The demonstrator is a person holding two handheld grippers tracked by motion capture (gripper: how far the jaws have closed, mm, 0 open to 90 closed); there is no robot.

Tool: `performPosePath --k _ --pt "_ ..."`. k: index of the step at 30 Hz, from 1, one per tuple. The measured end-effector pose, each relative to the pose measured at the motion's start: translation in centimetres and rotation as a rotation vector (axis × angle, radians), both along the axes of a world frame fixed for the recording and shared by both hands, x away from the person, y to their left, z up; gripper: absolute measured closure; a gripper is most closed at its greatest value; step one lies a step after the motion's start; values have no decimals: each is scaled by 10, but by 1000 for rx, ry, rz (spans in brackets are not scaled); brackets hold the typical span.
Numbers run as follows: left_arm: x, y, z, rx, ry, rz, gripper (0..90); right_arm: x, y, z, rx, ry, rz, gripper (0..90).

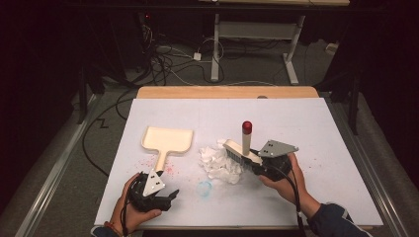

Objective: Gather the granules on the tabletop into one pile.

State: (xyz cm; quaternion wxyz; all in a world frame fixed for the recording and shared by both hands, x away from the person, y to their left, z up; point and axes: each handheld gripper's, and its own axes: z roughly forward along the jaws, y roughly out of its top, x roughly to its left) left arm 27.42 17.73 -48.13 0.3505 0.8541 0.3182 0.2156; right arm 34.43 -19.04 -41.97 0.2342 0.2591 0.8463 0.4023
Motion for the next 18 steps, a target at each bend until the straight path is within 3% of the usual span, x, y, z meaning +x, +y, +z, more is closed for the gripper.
performPosePath --k 4,11,14,18 --pt "0 0 0 2 0 1 199 0 -2 5 -9 -41 -16 684" --pt "1 0 0 1 2 6 199 14 -14 20 78 -57 -32 684" --pt "1 1 0 -3 -1 12 199 22 -12 23 83 -85 -8 684" --pt "2 3 1 -10 -4 25 199 43 -4 17 52 -110 1 684"
